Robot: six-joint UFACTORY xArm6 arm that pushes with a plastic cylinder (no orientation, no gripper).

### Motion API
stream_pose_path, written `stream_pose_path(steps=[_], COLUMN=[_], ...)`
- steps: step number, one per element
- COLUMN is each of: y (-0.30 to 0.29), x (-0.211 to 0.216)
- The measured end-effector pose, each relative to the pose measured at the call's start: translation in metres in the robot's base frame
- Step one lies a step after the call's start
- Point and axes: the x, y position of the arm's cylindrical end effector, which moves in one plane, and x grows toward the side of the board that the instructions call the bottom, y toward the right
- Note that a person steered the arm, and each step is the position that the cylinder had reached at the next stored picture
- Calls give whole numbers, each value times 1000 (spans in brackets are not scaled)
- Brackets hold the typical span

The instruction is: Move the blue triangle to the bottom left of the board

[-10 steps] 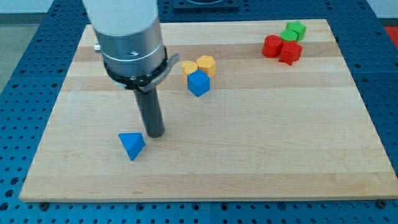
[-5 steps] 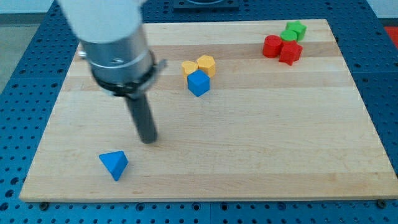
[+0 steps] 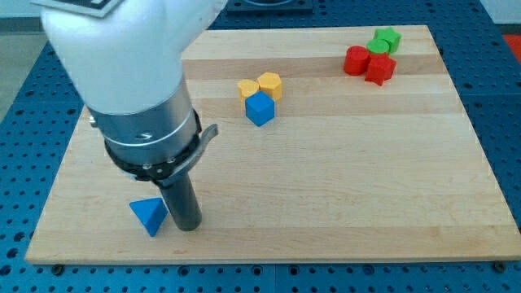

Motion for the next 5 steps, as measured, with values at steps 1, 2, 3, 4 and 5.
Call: stream_pose_path(steps=[1,2,3,4,5], y=[-15,-31,-45,-62,-77], x=[0,0,0,0,0])
